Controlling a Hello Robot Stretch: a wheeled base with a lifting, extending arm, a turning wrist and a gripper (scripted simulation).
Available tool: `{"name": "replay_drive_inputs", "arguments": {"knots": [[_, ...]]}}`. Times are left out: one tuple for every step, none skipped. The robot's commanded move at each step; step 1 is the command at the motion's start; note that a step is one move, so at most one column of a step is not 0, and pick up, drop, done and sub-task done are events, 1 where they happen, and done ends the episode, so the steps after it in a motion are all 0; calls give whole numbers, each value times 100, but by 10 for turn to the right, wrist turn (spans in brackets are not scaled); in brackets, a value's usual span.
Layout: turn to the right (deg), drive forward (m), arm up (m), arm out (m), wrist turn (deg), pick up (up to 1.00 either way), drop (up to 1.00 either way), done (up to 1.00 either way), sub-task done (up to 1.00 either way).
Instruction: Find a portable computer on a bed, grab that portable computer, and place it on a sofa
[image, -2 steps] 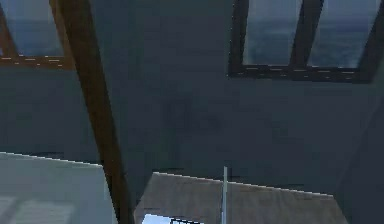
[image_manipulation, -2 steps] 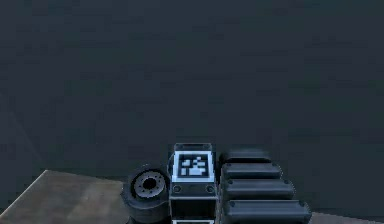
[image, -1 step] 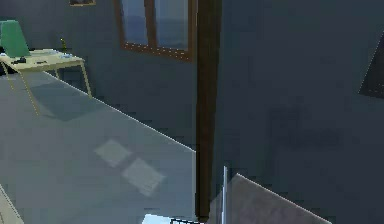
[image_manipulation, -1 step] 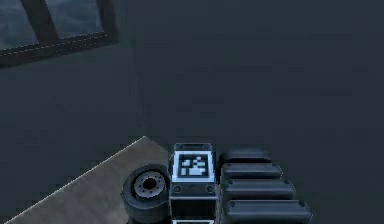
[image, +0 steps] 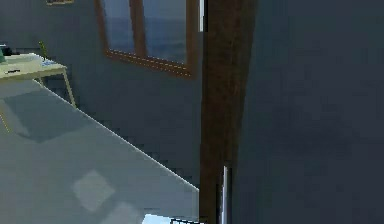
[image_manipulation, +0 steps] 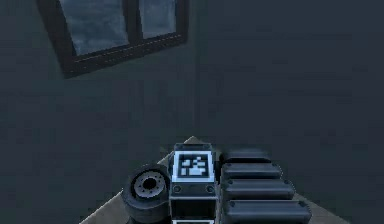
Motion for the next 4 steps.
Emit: {"name": "replay_drive_inputs", "arguments": {"knots": [[-90,0,0,0,0,0,0,0,0],[0,10,0,0,0,0,0,0,0],[-420,0,0,0,0,0,0,0,0],[0,100,0,0,0,0,0,0,0]]}}
